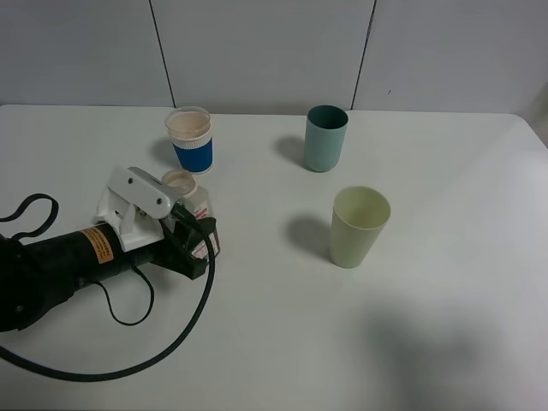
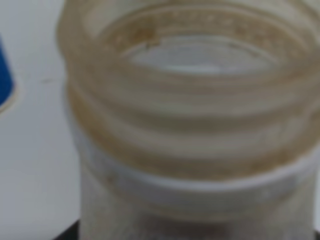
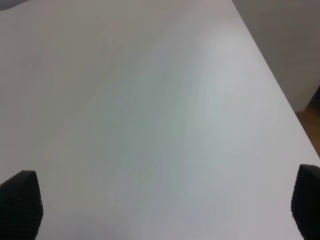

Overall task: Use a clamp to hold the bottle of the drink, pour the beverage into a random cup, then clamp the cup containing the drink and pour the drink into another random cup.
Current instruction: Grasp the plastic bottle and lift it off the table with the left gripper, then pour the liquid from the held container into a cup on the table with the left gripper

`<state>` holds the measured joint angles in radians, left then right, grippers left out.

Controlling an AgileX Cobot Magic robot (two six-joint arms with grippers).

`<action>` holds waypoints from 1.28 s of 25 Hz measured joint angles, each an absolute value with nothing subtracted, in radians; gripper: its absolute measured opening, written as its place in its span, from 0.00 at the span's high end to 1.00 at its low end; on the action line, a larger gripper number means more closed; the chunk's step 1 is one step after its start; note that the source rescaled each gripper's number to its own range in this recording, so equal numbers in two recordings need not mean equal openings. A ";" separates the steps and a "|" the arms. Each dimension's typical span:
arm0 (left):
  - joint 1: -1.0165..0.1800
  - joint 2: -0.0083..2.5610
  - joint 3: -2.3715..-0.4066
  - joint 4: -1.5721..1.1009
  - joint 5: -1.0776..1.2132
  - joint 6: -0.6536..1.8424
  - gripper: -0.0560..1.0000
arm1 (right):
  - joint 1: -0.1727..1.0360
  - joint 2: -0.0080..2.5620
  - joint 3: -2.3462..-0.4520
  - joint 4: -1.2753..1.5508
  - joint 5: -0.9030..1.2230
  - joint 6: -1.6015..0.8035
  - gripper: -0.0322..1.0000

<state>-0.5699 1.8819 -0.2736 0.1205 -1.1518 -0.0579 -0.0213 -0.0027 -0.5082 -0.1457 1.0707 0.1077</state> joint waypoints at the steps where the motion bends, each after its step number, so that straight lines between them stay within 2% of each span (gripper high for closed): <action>1: -0.570 1.876 -0.274 0.087 -1.146 -0.058 0.94 | -0.021 -0.003 -0.508 -0.146 1.071 0.108 0.00; 7: -0.570 1.814 -0.274 -0.115 -1.095 -0.056 0.94 | -0.021 -0.003 -0.508 -0.146 1.071 0.108 0.00; 15: -0.573 1.678 -0.289 -0.494 -0.934 0.154 0.94 | -0.021 -0.003 -0.508 -0.146 1.071 0.108 0.00; 18: -0.618 1.643 -0.335 -0.729 -0.855 0.372 0.94 | -0.021 -0.003 -0.508 -0.146 1.071 0.108 0.00; 24: -0.767 1.628 -0.477 -1.173 -0.821 1.032 0.94 | -0.021 -0.003 -0.508 -0.146 1.071 0.108 0.00; 27: -0.828 1.626 -0.560 -1.332 -0.818 1.287 0.94 | -0.021 -0.003 -0.508 -0.146 1.071 0.108 0.00; 32: -0.892 1.627 -0.658 -1.476 -0.835 1.530 0.94 | -0.021 -0.003 -0.508 -0.146 1.071 0.107 0.00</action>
<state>-0.8919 1.6274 -0.6577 -1.4764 -0.8349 1.5302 -0.0213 -0.0027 -0.5082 -0.1457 1.0707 0.1069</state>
